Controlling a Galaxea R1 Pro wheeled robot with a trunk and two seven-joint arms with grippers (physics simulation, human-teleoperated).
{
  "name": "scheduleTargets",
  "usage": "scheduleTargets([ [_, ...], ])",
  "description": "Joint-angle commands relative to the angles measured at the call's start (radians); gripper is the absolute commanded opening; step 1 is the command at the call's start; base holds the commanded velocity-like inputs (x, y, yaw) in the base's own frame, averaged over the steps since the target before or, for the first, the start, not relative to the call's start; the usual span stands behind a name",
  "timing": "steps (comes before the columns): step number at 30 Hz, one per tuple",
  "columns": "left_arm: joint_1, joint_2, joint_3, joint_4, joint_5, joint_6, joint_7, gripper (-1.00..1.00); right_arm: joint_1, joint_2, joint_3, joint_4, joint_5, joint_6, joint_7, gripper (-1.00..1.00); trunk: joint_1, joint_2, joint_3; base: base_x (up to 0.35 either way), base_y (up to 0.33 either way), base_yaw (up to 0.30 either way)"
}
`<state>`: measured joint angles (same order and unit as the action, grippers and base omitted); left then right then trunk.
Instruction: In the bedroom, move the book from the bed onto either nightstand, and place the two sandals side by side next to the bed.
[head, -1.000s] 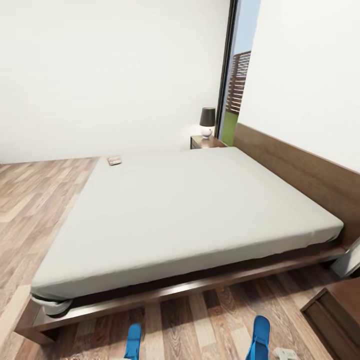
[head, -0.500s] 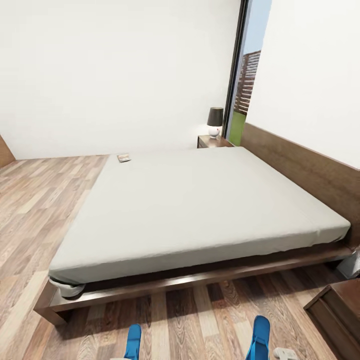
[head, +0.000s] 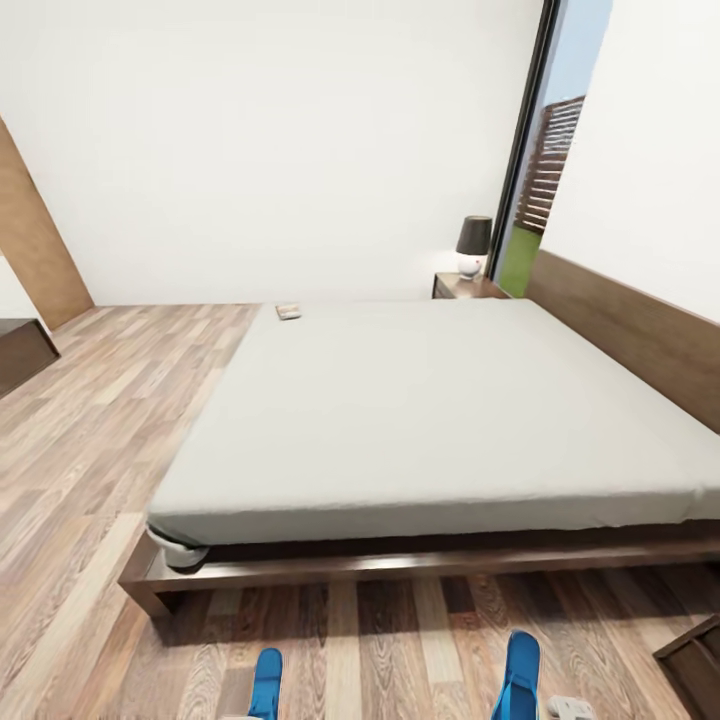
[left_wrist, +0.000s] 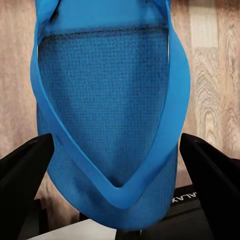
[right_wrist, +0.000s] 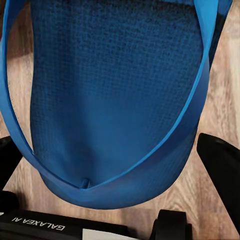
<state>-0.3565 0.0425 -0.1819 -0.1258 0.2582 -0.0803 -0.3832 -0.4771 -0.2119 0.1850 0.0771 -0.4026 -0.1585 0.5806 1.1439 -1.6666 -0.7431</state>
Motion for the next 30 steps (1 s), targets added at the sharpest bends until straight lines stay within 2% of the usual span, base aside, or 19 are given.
scheduleTargets([
  [1,-0.001,0.000,-0.008,0.002,0.009,-0.004,-0.002,-1.00,-0.001,0.000,0.008,0.004,-0.009,-0.007,0.005,-1.00,0.000,0.000,-0.001,0.000,0.000,0.284],
  [14,-0.001,0.000,-0.009,0.002,0.009,-0.004,-0.002,-1.00,-0.001,0.000,0.008,0.004,-0.009,-0.007,0.005,-1.00,0.000,0.000,-0.001,0.000,0.000,0.263],
  [30,-0.001,0.001,-0.008,0.002,0.009,-0.004,-0.002,-1.00,-0.001,-0.001,0.008,0.004,-0.009,-0.007,0.007,-1.00,0.000,0.000,-0.001,0.000,0.000,0.012],
])
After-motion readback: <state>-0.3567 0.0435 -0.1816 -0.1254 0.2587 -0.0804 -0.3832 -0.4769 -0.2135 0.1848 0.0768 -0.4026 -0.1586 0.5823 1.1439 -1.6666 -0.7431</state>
